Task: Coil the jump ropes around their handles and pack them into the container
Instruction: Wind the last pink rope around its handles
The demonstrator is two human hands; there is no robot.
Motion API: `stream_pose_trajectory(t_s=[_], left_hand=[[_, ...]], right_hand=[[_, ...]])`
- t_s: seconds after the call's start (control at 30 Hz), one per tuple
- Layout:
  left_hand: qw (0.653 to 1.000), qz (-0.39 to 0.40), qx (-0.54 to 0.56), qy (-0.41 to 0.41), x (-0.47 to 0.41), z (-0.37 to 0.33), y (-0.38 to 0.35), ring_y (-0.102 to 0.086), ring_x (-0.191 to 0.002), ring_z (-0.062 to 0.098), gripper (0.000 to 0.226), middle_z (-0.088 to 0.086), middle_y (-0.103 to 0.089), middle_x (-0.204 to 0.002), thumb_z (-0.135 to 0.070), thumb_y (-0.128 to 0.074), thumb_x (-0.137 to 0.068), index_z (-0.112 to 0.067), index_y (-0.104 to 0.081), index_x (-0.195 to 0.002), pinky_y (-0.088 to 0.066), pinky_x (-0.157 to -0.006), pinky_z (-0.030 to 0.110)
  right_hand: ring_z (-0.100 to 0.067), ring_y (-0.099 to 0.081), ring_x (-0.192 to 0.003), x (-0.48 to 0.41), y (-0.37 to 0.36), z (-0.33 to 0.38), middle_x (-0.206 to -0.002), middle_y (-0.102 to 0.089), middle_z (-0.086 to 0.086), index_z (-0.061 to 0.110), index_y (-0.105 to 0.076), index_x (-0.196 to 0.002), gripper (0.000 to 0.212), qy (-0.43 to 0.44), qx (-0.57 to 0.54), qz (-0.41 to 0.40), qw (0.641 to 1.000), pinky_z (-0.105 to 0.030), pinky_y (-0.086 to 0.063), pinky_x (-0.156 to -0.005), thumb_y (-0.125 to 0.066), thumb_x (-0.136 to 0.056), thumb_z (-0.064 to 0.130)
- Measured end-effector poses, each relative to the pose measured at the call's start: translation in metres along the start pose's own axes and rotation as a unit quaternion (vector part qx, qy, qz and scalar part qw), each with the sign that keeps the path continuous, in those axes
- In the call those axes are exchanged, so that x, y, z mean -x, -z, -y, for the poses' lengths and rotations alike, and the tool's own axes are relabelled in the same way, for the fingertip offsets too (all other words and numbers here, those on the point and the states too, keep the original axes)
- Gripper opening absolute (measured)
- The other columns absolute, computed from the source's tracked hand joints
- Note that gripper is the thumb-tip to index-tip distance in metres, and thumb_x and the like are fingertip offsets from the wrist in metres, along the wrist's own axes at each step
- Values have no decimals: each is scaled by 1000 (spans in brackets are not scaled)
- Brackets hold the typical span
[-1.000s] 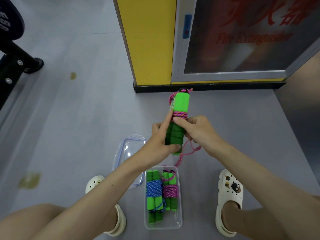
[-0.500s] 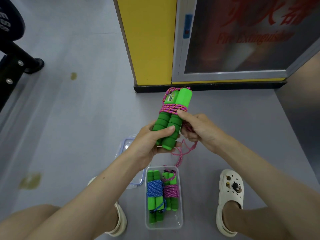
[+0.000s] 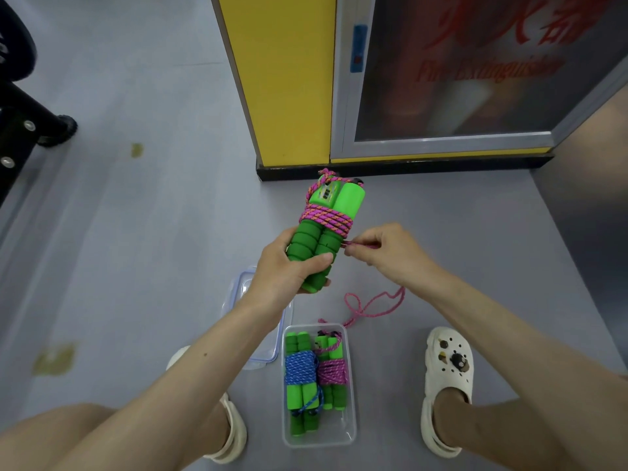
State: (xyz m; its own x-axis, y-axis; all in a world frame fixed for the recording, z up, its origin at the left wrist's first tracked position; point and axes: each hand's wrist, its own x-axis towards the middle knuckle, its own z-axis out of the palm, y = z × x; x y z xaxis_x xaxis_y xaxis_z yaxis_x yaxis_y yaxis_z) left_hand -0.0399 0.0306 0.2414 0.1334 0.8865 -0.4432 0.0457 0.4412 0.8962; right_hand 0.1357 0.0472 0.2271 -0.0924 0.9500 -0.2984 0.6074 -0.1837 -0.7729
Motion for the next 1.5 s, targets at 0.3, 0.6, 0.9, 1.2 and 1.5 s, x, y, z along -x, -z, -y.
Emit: stream_pose_trajectory(t_s=[0.3, 0.6, 0.9, 1.2, 1.5], left_hand=[[984, -46, -125, -120, -3, 6, -5, -67, -78, 24, 48, 2, -68, -91, -7, -75, -78, -30, -55, -115, -59, -64, 35], [978, -60, -145, -135, -3, 3, -1, -68, -82, 23, 58, 0, -68, -97, -8, -75, -78, -41, -48, -117, -60, -70, 41], [945, -120, -245, -182, -1, 6, 1, -65, -84, 14, 60, -9, -68, -95, -22, -75, -80, -33, -47, -132, -57, -74, 40], [912, -186, -322, -175, -4, 4, 12, -64, -89, 26, 63, -2, -69, -102, -27, -71, -83, -36, -40, -137, -54, -77, 44], [904, -202, -318, -203, 1, -6, -1, -63, -78, 26, 68, 2, -69, -95, -24, -69, -85, -32, -35, -143, -54, -71, 40]], right_hand=[[-27, -57, -75, 0, 4, 2, -85, -66, -15, 12, -75, -96, 19, 11, 37, 44, 998, -34, -43, -67, -57, -94, 18], [-9, -59, -69, 1, 0, 4, -77, -63, -2, 8, -66, -93, 19, -33, -113, 83, 990, -19, -49, -69, -48, -97, 5], [-1, -31, -38, 6, -7, 18, -56, -43, 0, 6, -62, -102, 21, -64, -164, 111, 978, -14, -24, -40, -43, -101, 15], [-5, -48, -50, 6, -8, 21, -57, -56, -1, 13, -71, -84, 19, 27, 9, 41, 999, -25, -39, -57, -58, -93, 25], [-22, -52, -37, 10, 10, 30, -53, -53, 1, 16, -58, -60, 31, 257, 455, -191, 831, -15, -9, -41, -85, -67, 27]])
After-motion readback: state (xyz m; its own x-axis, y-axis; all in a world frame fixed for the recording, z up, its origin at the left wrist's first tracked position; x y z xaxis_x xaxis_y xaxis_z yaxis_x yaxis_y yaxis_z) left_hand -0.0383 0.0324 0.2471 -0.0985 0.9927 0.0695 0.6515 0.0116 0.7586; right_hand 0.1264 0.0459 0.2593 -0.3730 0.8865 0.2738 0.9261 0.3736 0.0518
